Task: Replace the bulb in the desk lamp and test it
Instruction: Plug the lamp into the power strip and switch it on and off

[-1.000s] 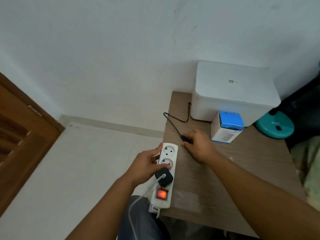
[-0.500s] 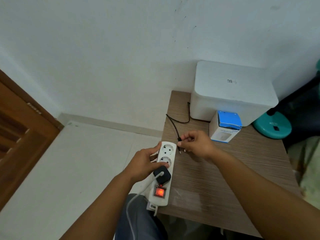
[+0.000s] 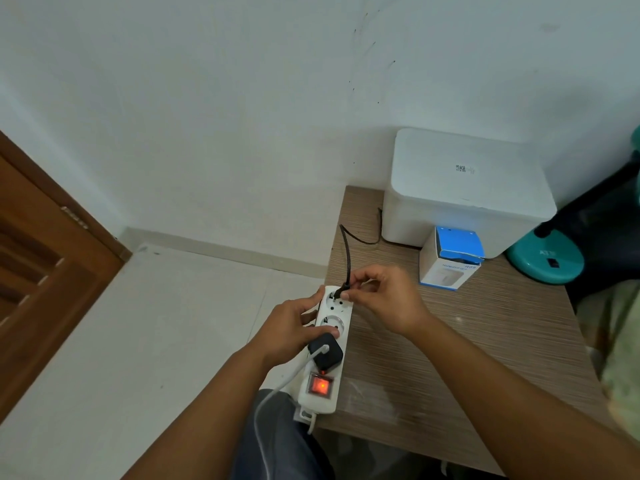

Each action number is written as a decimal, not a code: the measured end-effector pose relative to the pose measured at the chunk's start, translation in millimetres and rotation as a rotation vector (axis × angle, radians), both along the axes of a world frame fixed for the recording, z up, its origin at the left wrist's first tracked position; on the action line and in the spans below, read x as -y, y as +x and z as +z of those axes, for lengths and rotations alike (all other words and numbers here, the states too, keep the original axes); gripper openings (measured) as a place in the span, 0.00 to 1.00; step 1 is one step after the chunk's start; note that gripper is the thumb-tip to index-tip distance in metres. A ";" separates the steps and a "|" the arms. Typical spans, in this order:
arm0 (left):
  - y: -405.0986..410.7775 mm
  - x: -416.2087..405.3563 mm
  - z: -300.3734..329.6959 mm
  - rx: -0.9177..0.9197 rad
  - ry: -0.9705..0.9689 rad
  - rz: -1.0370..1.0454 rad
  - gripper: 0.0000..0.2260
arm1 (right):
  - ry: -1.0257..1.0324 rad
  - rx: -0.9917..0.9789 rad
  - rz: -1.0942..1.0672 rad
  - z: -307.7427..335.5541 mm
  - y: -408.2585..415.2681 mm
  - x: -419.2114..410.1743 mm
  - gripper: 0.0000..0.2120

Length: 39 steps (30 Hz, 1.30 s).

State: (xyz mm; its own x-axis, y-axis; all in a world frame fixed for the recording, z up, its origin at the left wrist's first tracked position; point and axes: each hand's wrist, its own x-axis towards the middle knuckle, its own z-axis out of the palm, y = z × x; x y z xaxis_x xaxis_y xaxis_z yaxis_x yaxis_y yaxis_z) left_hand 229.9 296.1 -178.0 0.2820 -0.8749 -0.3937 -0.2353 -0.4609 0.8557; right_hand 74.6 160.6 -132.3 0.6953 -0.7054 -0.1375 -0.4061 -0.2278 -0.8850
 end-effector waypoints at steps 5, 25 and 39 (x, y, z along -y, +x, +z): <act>1.8 -1.1 -3.6 -0.015 0.000 0.010 0.35 | -0.042 -0.010 0.042 -8.4 2.5 -2.6 0.11; 1.9 -1.8 -3.8 -0.026 -0.005 0.013 0.34 | -0.326 -0.082 0.144 -19.5 8.9 0.6 0.06; 1.8 -0.8 -2.4 -0.028 -0.003 0.014 0.35 | -0.466 -0.145 0.268 -19.4 6.7 8.7 0.05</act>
